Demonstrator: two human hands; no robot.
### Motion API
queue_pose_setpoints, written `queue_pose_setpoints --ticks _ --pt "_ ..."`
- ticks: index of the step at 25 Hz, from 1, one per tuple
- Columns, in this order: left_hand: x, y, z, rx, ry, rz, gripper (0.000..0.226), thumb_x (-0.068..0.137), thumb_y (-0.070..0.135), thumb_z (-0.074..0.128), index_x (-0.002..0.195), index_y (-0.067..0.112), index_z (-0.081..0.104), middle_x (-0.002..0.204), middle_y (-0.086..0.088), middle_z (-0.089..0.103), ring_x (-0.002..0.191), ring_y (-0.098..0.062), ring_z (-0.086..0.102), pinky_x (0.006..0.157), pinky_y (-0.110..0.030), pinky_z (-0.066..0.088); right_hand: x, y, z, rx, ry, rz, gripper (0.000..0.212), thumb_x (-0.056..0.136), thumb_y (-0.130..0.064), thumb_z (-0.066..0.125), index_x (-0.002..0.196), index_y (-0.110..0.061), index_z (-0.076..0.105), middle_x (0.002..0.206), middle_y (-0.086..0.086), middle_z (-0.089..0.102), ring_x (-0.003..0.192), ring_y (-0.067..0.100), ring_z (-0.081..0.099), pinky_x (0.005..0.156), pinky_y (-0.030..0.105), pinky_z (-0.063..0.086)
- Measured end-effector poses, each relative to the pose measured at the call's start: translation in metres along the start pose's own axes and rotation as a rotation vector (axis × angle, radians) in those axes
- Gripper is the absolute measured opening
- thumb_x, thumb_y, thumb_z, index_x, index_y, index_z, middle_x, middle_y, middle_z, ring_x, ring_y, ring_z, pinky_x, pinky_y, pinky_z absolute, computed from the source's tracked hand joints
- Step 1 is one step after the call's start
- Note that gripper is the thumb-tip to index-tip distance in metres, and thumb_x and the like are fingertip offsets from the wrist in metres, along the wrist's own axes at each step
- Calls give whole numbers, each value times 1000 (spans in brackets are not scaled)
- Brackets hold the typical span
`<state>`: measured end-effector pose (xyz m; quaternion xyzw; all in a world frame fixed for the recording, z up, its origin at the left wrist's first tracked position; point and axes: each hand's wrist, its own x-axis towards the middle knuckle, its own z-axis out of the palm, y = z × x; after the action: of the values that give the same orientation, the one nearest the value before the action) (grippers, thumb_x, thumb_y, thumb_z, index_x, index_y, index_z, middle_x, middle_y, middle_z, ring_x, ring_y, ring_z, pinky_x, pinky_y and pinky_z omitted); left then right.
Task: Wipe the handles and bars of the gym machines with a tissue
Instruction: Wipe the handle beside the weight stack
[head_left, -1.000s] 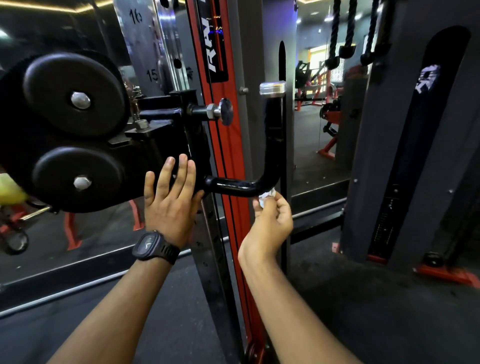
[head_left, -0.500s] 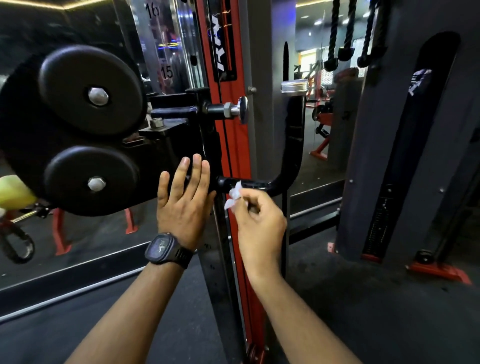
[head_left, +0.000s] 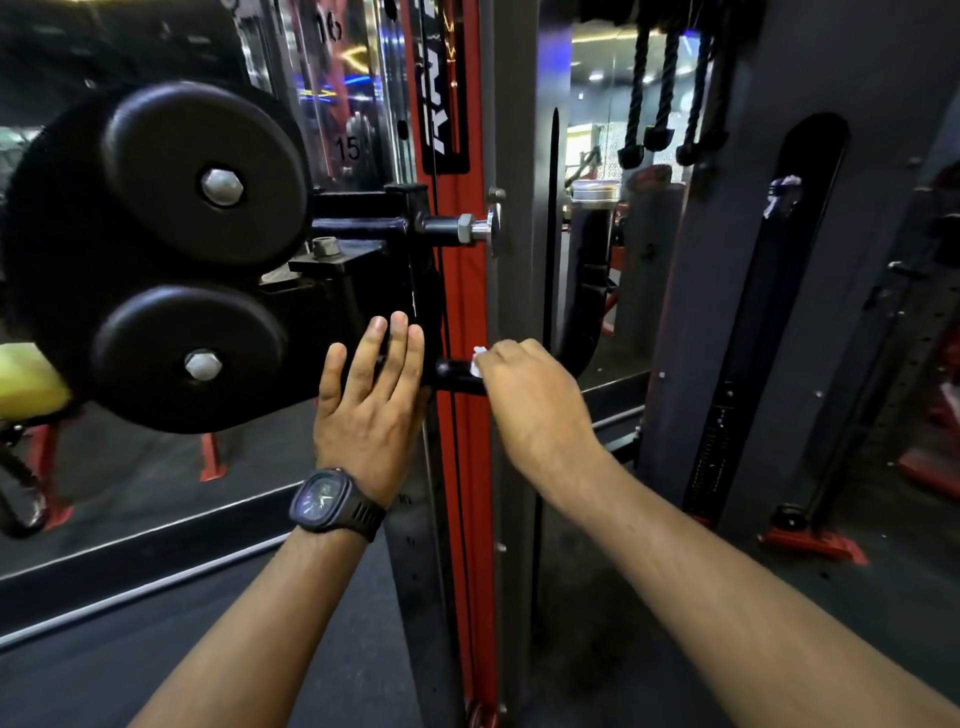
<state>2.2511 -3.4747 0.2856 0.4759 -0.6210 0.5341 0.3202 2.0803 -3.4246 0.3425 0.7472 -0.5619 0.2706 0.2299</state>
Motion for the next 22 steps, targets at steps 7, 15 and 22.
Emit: queue_pose_setpoints --ticks 7,15,22 --pt "1 0 1 -19 -38 -22 75 93 31 66 154 11 28 160 -4 27 151 -18 1 122 -40 -9 -14 19 -16 -339 -100 -360 47 88 4 23 119 2 59 103 14 63 92 26 58 78 36 50" --pt "0 1 1 -41 -88 -37 82 89 27 70 154 11 23 160 -3 22 151 -18 -12 121 -41 -11 -5 43 -48 -770 -230 -611 21 92 -4 46 101 0 65 94 19 63 87 33 55 74 40 44" --pt "1 3 -1 -86 -99 -64 77 91 26 68 153 10 27 159 -4 22 150 -16 -14 121 -40 -11 9 64 -65 -944 -162 -703 31 91 2 40 103 9 67 106 29 62 102 41 56 87 44 52"
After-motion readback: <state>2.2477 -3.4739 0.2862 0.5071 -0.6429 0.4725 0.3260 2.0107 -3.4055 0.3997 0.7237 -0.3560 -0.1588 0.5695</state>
